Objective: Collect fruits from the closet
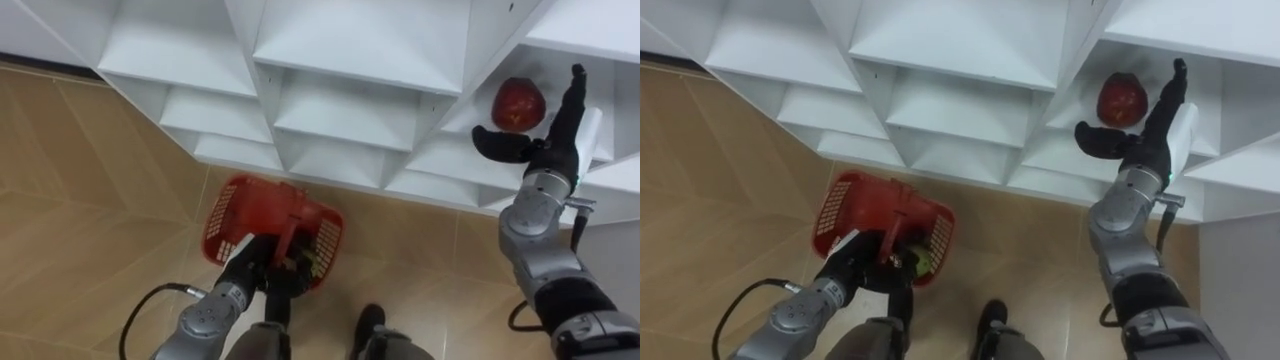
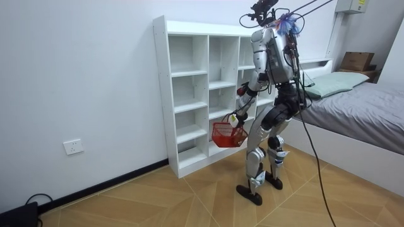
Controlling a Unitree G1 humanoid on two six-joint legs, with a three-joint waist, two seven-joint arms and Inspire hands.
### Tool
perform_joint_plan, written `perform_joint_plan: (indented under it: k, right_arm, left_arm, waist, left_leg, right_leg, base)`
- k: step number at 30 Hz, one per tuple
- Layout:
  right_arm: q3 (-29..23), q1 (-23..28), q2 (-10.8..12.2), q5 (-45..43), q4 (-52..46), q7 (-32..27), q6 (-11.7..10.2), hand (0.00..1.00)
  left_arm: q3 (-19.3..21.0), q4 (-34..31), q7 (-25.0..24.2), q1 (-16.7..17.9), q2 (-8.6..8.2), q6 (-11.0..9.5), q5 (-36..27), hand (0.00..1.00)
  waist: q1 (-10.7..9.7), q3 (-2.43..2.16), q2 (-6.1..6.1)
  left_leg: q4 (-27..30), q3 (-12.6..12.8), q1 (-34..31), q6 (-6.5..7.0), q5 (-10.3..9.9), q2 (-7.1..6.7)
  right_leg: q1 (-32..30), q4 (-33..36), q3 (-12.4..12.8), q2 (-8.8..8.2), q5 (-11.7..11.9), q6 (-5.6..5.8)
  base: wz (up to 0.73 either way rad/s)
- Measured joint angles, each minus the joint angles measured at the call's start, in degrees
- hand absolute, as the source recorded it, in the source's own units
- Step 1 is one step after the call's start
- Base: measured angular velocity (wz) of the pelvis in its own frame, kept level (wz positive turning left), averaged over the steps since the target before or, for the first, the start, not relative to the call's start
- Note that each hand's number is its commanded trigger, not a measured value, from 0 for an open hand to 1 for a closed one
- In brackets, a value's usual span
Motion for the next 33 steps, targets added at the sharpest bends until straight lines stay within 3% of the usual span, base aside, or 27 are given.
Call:
perform_joint_plan:
  k: [9, 14, 33]
  right_arm:
    - [0.00, -0.29, -0.01, -0.03, 0.00, 0.54, 0.49, 0.00]
    - [0.00, -0.30, 0.00, -0.06, 0.01, 0.82, 0.51, 0.00]
    - [1.79, -0.37, -0.24, -0.01, 1.89, 5.40, 1.18, 0.00]
  left_arm:
    - [0.08, 0.00, -0.06, -0.07, -0.27, 0.14, 0.02, 1.00]
    - [0.12, 0.00, -0.07, -0.07, -0.38, 1.23, 0.07, 1.00]
    - [-0.12, -0.12, -0.07, -0.34, 0.17, 1.27, -0.33, 1.00]
  waist:
    - [0.43, 0.00, 0.01]
    - [0.54, -0.01, 0.01]
    - [0.48, -0.01, 0.01]
  left_leg:
    - [0.57, -0.06, -0.51, 0.02, 0.01, 0.07]
    - [0.93, -0.07, -0.63, 0.09, 0.06, 0.10]
    - [1.44, -0.11, -1.00, 0.11, 0.06, 0.17]
  right_leg:
    - [-0.01, 0.10, -0.48, -0.06, -0.01, 0.00]
    - [0.00, 0.22, -0.76, -0.18, 0.00, -0.01]
    - [0.00, 0.84, -1.15, -0.27, -0.01, -0.10]
  base:
    - [0.02]
    - [0.01]
    - [0.00]
